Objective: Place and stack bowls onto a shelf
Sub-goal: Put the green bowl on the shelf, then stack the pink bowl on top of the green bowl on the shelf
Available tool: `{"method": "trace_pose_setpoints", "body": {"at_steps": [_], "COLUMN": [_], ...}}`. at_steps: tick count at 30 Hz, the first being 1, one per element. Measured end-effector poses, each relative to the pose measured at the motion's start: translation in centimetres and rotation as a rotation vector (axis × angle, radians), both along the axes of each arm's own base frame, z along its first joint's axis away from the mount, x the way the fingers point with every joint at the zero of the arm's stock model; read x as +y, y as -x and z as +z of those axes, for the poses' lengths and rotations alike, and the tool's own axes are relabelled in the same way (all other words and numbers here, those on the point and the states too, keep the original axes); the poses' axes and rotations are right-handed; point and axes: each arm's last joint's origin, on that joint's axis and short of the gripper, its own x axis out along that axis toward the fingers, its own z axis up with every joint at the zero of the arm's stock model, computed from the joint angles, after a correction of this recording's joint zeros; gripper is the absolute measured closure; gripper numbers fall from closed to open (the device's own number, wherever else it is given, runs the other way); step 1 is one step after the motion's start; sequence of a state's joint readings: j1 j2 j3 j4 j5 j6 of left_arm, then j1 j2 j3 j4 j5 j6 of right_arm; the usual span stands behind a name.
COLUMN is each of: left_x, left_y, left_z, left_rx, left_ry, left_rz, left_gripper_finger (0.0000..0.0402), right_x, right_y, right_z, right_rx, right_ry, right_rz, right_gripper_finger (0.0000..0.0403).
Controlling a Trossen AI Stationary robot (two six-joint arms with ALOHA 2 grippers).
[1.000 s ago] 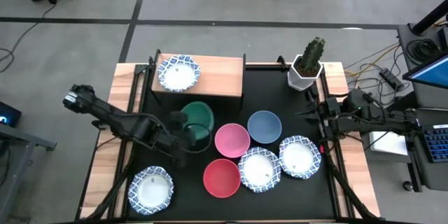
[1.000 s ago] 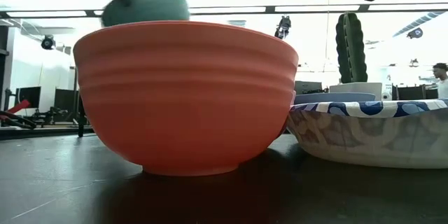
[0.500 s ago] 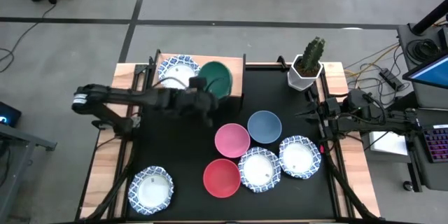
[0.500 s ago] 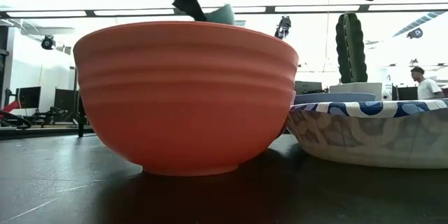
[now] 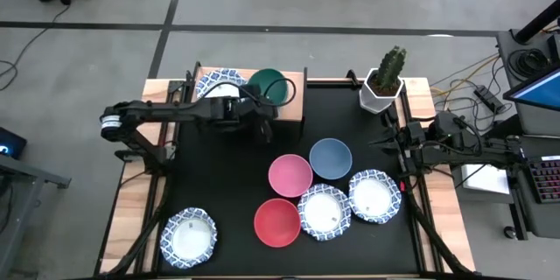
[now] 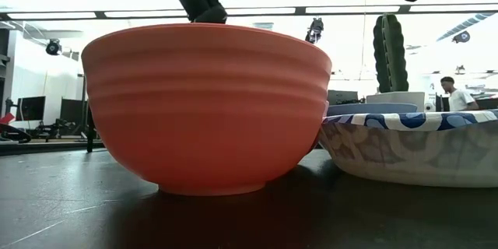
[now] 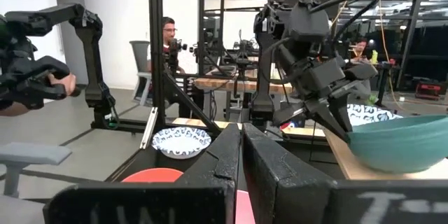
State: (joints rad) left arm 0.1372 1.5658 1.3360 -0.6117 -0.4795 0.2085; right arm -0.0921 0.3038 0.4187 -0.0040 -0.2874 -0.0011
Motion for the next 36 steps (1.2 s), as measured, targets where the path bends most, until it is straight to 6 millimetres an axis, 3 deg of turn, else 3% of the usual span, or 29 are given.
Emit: {"method": "trace_pose_setpoints", "body": {"at_steps": [18,24,30,36], "left_x": [0.6,-0.1,-2.8,-7.4], "left_y": [-0.1,1.2,2.4,2.3], "left_z": [1.1,3.0,4.3,3.5], "left_rx": [-0.050,-0.113,-0.204,-0.228], "left_ry": [-0.015,-0.014,0.154,0.394], "left_rz": [0.010,0.013,-0.039,-0.066], "left_gripper_finger": [0.0310,0.0289,0.0285,0.0285], "right_x": [0.0,0.0,0.0,0.0], "right_y": [0.0,0.0,0.0,0.0], "right_z": [0.0,0.0,0.0,-0.2], "right_rx": [0.003,0.008,0.013,0.034], "right_ry": [-0.014,-0.036,-0.055,-0.054], "right_rz": [0.001,0.004,0.006,0.005], "right_gripper_finger": [0.0394,0.0394,0.0394,0.0394]}}
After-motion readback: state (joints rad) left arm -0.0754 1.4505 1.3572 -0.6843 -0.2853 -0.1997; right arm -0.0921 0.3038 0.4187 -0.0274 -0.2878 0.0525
